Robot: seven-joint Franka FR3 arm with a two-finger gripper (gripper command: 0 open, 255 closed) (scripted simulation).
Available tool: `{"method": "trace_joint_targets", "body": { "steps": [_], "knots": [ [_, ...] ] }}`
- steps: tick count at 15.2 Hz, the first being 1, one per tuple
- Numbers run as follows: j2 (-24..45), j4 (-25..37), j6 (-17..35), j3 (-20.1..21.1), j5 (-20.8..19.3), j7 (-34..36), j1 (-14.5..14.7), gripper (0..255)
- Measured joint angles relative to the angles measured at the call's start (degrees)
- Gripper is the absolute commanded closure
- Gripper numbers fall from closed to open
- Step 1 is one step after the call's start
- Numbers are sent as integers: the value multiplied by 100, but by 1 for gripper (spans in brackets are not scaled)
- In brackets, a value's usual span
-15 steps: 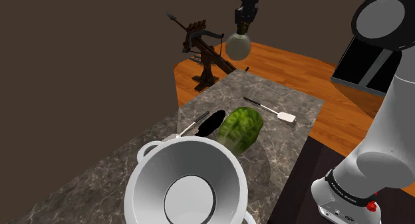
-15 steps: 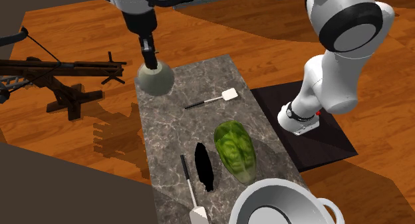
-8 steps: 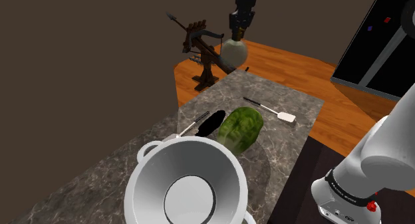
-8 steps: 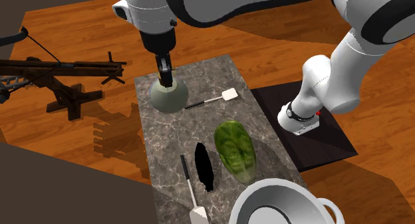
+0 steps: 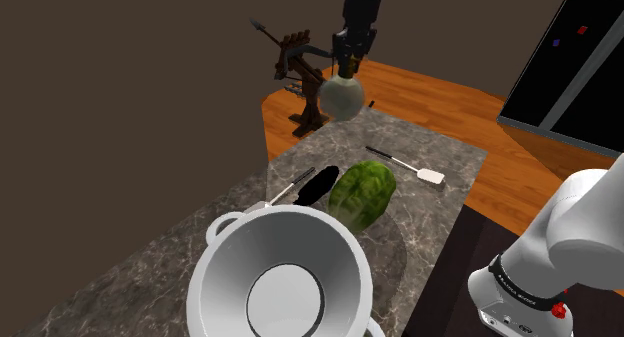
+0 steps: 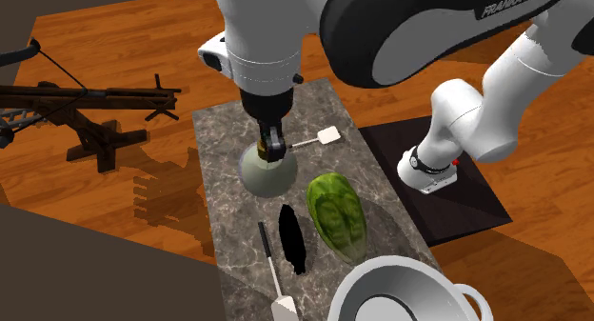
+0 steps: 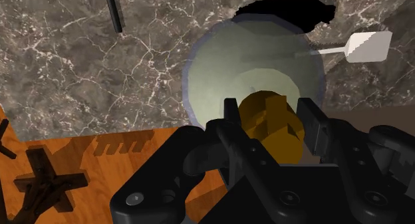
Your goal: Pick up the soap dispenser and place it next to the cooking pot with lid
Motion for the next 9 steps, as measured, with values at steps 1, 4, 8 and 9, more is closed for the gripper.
{"method": "trace_joint_targets", "body": {
  "steps": [1,4,8,9],
  "knots": [
    [-76,-76,4,74,-1,131,58,255],
    [-376,-447,91,289,11,500,218,255],
    [-615,-680,104,597,48,1008,429,255],
    [-672,-760,136,678,61,1137,482,255]
  ]
}}
